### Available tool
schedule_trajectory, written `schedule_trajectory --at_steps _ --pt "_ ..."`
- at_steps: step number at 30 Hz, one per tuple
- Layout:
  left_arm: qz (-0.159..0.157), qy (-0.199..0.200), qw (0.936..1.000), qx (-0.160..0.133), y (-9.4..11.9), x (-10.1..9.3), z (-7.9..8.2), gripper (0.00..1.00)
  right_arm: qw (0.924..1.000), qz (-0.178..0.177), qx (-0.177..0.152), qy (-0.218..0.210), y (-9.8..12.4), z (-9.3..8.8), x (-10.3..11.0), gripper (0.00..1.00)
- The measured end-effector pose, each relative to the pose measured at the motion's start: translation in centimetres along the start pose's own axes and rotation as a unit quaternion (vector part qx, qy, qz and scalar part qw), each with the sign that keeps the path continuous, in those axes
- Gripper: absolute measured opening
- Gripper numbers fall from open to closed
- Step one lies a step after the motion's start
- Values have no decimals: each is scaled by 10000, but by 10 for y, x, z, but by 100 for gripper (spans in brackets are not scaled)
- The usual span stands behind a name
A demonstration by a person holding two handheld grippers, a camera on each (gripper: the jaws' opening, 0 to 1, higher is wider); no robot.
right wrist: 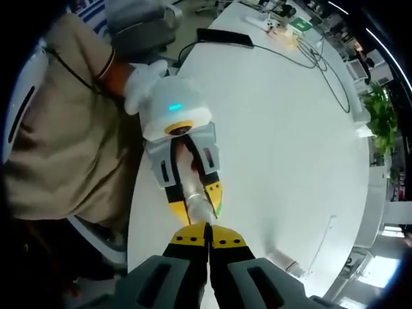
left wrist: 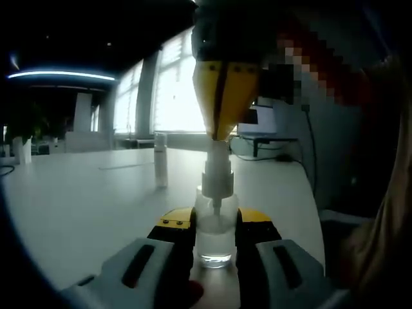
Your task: Clamp pump bottle remove cover press pump head put on cover
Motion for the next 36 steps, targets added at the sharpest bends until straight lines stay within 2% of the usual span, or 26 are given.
schedule_trajectory --at_steps 36 --pt "4 -20 10000 -5 0 0 0 15 9999 25 11 -100 -4 0 1 0"
Point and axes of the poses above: the point that each gripper's makers call its tool centre point, and the gripper's own axes: y roughly backward along the fingers, x roughly to its left, z roughly out of its top, the point moved 4 cm from there along y, roughly backward along the fingers, and after that the axes turned 1 degree about x, right-handed, at the moved point
